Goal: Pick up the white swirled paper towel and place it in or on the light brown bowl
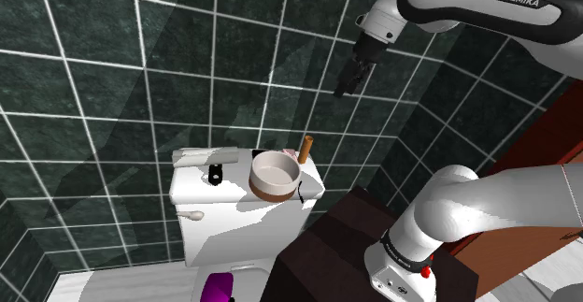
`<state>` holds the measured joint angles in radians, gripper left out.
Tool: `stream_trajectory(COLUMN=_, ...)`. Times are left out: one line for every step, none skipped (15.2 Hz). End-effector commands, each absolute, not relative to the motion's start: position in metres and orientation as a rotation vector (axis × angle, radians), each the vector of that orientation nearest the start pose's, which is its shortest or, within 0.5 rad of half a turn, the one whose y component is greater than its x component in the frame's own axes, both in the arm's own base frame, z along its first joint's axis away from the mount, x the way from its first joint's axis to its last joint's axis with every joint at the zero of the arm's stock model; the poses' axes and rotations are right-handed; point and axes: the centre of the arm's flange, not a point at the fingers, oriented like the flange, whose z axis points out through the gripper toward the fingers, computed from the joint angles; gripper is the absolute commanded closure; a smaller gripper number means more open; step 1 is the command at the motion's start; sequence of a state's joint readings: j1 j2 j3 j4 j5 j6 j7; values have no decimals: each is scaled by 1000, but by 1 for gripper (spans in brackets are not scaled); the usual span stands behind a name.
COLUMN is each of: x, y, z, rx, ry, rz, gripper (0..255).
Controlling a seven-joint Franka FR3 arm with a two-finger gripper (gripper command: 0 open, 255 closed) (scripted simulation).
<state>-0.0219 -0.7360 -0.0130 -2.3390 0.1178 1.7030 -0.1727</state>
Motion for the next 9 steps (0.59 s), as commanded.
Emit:
stream_trajectory(x=334, y=-2, z=596, rx=-3015, ry=-198, rz=-170, gripper=0)
stream_trajectory(x=344, y=4, z=589, rx=-3023, ry=-240, rz=-169, gripper=0)
stream_trajectory(x=355, y=10, z=582, rx=-3030, ry=-282, rz=-168, gripper=0)
stream_trajectory(x=365, y=16, z=575, rx=-3036, ry=-324, rz=-167, gripper=0)
stream_trajectory(x=375, y=23, z=568, rx=-3042, ry=-367, rz=-166, gripper=0)
stream_trajectory(x=385, y=29, z=561, rx=-3048, ry=-410, rz=-165, gripper=0)
stream_trajectory(x=395, y=36, z=554, rx=-3052, ry=-453, rz=-164, gripper=0)
stream_trajectory(x=405, y=43, z=547, rx=-3057, ry=-496, rz=-163, gripper=0)
stream_trajectory(x=414, y=50, z=540, rx=-3060, ry=-539, rz=-162, gripper=0)
